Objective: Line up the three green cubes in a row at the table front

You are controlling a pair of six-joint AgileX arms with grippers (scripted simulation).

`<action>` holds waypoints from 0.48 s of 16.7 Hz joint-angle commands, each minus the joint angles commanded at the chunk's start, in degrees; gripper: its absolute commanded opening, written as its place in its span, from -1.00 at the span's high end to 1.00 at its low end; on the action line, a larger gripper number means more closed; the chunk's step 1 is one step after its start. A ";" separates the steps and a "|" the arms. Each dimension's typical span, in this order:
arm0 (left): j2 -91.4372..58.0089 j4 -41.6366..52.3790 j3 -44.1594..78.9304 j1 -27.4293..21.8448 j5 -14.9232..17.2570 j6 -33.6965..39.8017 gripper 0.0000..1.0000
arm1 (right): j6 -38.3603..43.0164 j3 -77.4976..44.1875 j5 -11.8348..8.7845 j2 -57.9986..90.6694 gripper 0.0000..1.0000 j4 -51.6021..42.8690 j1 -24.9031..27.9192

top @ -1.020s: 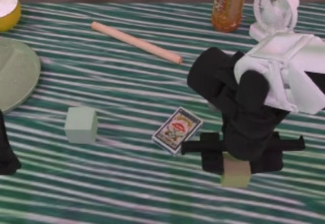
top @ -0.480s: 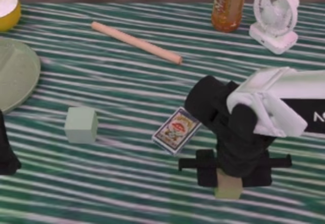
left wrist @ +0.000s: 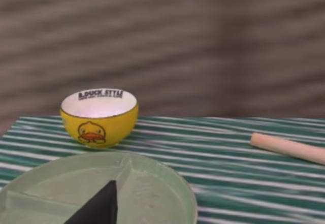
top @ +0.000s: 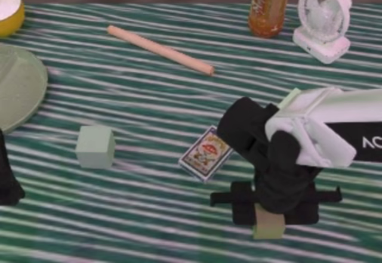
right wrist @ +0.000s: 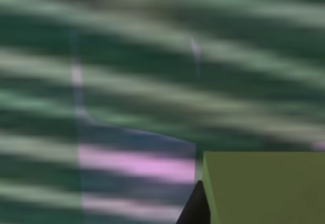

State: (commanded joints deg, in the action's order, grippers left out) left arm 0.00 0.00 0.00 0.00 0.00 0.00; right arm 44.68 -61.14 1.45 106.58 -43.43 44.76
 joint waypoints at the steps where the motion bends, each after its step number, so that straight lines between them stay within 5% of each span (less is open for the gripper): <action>1: 0.00 0.00 0.00 0.00 0.00 0.00 -1.00 | 0.00 0.00 0.00 0.00 0.55 0.00 0.00; 8: 0.00 0.00 0.00 0.00 0.00 0.00 -1.00 | 0.00 0.00 0.00 0.00 -0.51 0.00 0.00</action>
State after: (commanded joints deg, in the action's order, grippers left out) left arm 0.00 0.00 0.00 0.00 0.00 0.00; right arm 44.68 -61.14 1.45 106.58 -43.43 44.76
